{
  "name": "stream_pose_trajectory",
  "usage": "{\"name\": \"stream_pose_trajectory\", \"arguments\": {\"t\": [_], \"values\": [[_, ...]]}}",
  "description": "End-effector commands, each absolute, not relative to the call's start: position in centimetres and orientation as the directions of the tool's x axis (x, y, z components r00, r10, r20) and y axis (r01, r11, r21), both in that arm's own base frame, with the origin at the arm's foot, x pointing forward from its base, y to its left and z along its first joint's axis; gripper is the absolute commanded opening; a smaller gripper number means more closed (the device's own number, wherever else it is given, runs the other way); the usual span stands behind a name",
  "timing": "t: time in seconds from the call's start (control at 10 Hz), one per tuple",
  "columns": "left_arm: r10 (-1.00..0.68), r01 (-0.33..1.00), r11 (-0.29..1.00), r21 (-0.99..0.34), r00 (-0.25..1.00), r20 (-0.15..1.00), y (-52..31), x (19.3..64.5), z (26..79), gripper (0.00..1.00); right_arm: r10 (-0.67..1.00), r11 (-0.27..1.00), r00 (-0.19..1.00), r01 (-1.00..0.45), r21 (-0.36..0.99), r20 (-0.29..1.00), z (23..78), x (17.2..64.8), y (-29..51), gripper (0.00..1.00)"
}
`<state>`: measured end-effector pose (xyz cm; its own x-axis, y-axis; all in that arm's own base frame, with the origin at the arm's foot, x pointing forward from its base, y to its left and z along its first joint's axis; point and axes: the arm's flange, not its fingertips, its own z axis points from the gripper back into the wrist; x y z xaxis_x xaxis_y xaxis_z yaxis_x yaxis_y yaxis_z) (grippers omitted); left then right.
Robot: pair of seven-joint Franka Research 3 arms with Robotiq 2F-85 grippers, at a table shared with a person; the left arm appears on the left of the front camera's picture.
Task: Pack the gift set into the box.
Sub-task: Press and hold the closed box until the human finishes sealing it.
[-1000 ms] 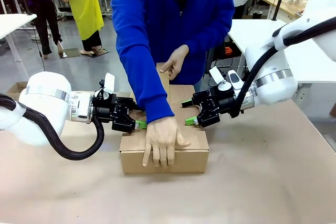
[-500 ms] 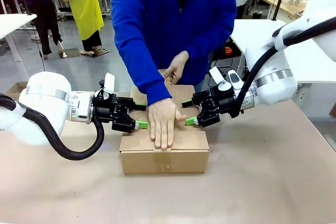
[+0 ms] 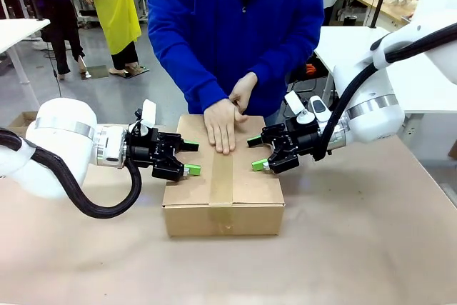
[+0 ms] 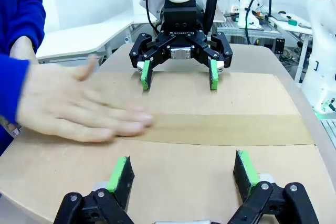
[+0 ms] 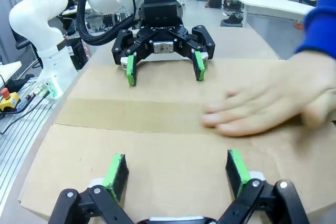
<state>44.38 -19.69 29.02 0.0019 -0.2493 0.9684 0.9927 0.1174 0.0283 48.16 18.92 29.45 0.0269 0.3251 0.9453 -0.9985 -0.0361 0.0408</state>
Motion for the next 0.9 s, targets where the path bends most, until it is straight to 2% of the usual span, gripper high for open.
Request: {"name": "stream_pose_trajectory", "arguments": {"t": [0.0,0.8], "values": [[-0.25,0.993,0.114,0.033,-0.003,0.968,-19.68,44.25,28.88,1.0,0.326,-0.028,0.032,-0.999,0.043,0.945,29.26,48.04,19.0,1.0],[-0.25,0.993,0.114,0.033,-0.003,0.968,-19.68,44.25,28.88,1.0,0.326,-0.028,0.032,-0.999,0.043,0.945,29.26,48.04,19.0,1.0]]}}
